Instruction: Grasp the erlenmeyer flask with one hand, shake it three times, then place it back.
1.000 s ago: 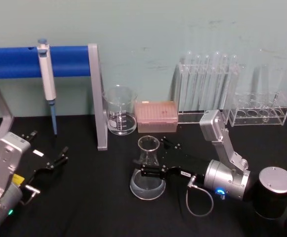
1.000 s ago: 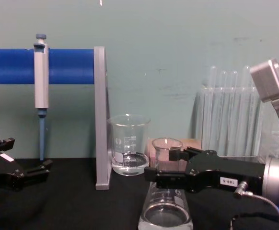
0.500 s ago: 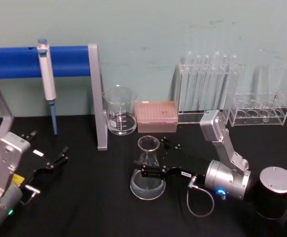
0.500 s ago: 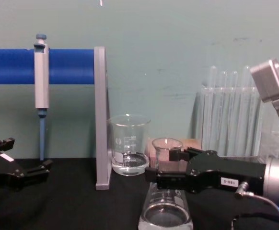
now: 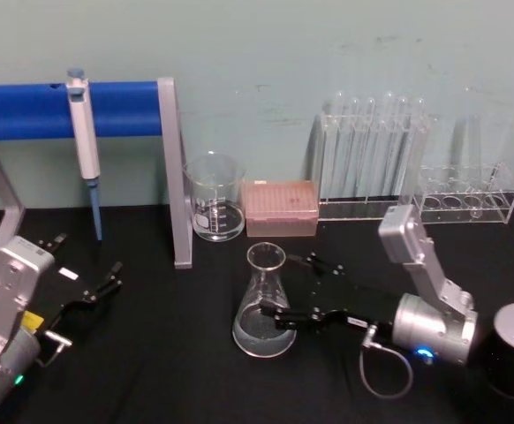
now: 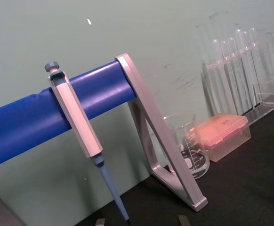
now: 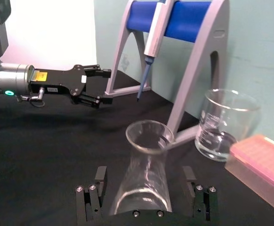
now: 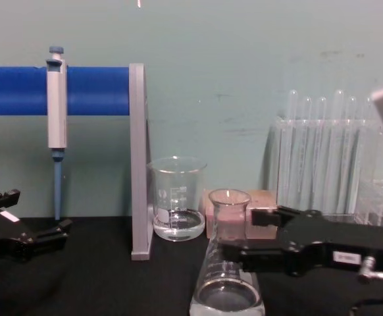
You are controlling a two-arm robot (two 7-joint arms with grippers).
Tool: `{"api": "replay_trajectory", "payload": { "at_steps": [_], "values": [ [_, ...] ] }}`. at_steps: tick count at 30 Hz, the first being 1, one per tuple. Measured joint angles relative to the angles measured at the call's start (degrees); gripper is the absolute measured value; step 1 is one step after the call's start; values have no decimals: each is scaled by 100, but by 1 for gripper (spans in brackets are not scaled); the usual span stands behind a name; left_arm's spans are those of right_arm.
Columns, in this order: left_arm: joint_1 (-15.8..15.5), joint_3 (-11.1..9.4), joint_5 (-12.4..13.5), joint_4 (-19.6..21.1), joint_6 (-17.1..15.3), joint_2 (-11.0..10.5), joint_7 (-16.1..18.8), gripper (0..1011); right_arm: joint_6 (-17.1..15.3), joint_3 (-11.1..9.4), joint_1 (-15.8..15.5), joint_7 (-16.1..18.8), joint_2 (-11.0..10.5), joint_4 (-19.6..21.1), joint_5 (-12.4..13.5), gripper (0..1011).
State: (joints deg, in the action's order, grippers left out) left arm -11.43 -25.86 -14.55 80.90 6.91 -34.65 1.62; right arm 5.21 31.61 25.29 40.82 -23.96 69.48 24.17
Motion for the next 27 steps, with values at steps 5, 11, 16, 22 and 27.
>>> {"api": "replay_trajectory", "payload": {
  "at_steps": [5, 11, 16, 22, 27],
  "values": [
    [0, 0, 0, 0, 0, 0, 0, 1001, -206, -136, -216, -112, -274, 325, 102, 1000],
    [0, 0, 0, 0, 0, 0, 0, 1001, -417, -415, -439, -502, -435, 518, 246, 1000],
    [0, 0, 0, 0, 0, 0, 0, 1001, -483, -845, -637, -1269, -348, 559, 287, 1000],
    [0, 0, 0, 0, 0, 0, 0, 1001, -311, -1052, -655, -1783, -146, 444, 99, 1000],
    [0, 0, 0, 0, 0, 0, 0, 1001, -180, -1147, -577, -2058, 74, 233, -67, 1000]
  ]
}}
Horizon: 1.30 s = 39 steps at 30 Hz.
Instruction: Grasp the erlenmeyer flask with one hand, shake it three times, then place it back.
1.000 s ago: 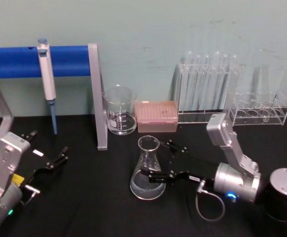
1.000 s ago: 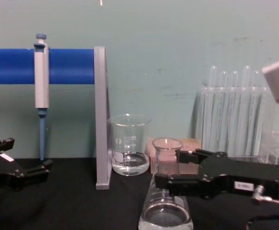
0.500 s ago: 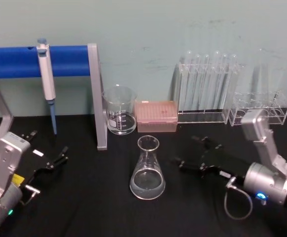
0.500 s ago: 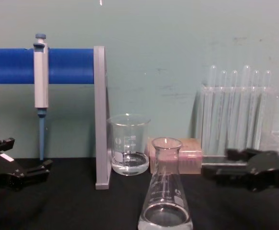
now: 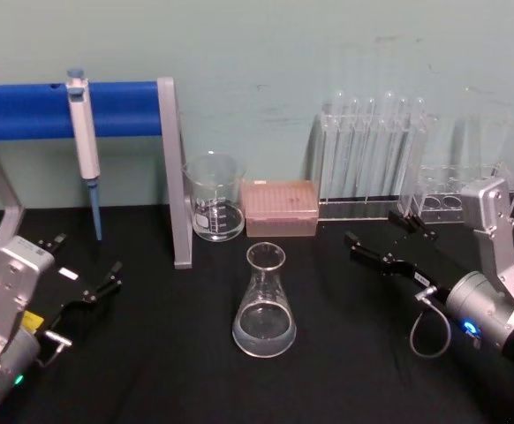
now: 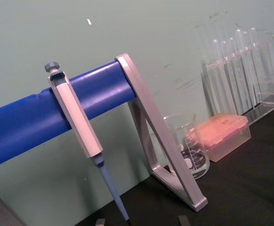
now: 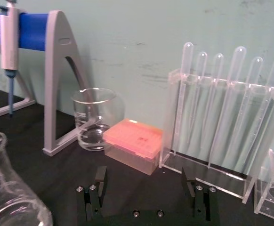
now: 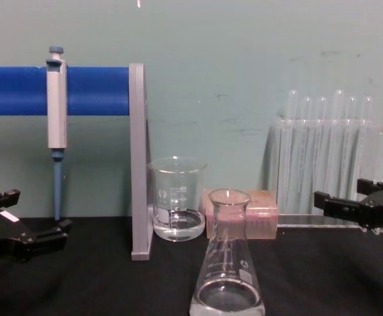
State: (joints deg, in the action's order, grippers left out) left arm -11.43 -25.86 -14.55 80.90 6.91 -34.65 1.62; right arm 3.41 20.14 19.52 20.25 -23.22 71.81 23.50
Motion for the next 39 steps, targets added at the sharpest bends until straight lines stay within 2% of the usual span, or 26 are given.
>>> {"api": "replay_trajectory", "payload": {
  "at_steps": [6, 15, 20, 39],
  "values": [
    [0, 0, 0, 0, 0, 0, 0, 1001, 51, -23, 126, -79, 218, -295, -129, 1000],
    [0, 0, 0, 0, 0, 0, 0, 1001, 77, -64, 204, -52, 368, -499, -254, 1000],
    [0, 0, 0, 0, 0, 0, 0, 1001, 67, -100, 207, 105, 394, -512, -251, 1000],
    [0, 0, 0, 0, 0, 0, 0, 1001, 65, -88, 204, 56, 386, -507, -249, 1000]
  ]
}}
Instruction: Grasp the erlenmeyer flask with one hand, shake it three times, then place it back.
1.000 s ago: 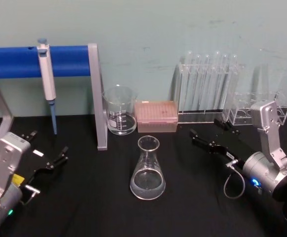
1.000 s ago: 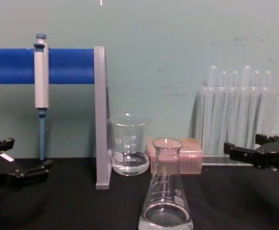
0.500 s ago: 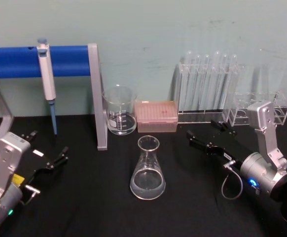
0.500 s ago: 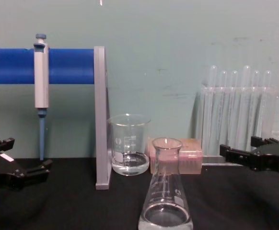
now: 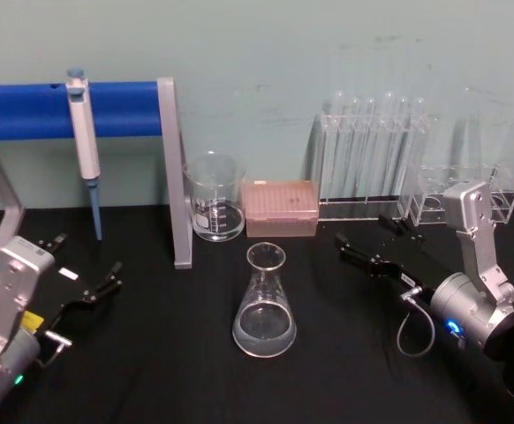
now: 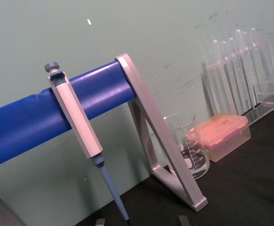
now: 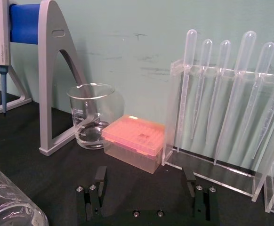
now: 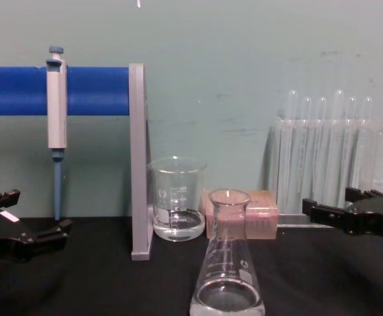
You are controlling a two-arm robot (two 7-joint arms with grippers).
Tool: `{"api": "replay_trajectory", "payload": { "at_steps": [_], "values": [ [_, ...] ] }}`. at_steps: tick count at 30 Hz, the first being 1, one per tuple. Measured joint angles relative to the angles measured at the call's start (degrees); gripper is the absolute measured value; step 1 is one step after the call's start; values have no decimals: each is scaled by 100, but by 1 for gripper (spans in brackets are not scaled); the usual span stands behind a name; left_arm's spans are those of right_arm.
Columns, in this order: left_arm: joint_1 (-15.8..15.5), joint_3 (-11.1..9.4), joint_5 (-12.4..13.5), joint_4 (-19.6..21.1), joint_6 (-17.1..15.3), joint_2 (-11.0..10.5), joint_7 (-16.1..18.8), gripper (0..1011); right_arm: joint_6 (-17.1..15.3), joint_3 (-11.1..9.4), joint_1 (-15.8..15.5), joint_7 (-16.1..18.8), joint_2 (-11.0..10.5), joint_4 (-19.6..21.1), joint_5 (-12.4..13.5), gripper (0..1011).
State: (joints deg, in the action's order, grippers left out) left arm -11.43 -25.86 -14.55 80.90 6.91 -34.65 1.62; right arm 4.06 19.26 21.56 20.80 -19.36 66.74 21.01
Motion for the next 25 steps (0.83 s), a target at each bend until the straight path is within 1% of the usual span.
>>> {"api": "replay_trajectory", "payload": {
  "at_steps": [25],
  "values": [
    [0, 0, 0, 0, 0, 0, 0, 1001, 0, 4, 0, -19, -3, 4, 0, 1000]
  ]
}}
